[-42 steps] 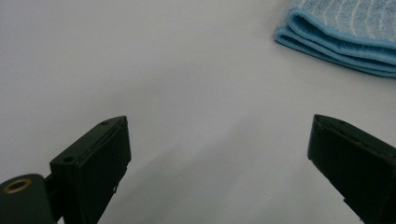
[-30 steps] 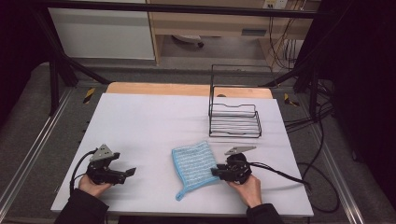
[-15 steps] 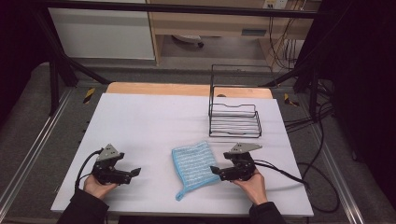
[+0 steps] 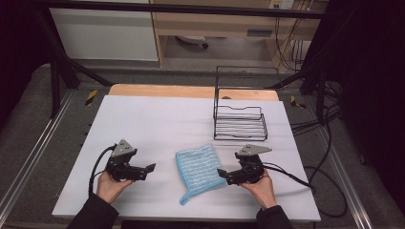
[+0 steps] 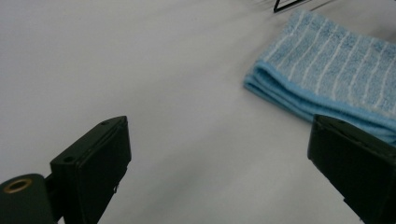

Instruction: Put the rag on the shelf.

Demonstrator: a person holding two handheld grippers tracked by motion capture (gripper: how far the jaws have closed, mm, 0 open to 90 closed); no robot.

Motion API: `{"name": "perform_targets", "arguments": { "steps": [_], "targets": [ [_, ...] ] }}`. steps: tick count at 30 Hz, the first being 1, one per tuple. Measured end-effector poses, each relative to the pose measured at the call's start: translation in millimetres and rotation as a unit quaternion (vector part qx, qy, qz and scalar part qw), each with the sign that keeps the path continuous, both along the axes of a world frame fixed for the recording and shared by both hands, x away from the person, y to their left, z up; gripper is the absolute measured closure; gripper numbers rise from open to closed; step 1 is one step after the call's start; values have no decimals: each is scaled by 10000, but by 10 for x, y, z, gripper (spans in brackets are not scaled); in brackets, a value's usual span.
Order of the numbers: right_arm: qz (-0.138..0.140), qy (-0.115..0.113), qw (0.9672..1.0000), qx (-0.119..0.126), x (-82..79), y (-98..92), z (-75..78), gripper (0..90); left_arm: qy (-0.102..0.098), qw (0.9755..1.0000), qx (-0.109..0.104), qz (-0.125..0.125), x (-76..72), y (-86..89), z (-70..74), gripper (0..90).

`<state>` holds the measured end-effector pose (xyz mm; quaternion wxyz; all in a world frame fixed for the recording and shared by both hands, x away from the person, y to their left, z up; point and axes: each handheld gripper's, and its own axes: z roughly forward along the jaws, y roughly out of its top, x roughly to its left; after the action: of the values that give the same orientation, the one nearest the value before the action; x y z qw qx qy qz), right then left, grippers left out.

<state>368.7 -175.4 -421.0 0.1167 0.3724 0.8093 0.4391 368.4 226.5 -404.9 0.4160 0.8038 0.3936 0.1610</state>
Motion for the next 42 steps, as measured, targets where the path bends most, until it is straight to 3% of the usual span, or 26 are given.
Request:
{"name": "perform_targets", "arguments": {
  "steps": [9,11,18,23,29,33,42],
  "targets": [
    [-117,28,9999,122,6,-79,23,23,55,9999,-106,-2,197,-379,128,102],
    [-150,8,9998,155,8,-97,28,18,116,9999,-74,-4,245,-462,108,121],
    [-166,67,9998,134,22,-120,8,17,481,9984,-269,86,443,-669,-44,234],
    [-142,93,9998,83,28,-111,-6,20,666,9974,-223,151,532,-800,-159,333],
    [-96,113,9999,63,33,-104,-20,28,930,9955,33,151,571,-871,-273,421],
    [-46,131,9999,53,35,-97,-31,40,1107,9937,21,166,602,-879,-317,515],
    [-35,150,9999,60,40,-96,-32,50,1358,9906,-75,173,618,-883,-365,604]
  ]
}}
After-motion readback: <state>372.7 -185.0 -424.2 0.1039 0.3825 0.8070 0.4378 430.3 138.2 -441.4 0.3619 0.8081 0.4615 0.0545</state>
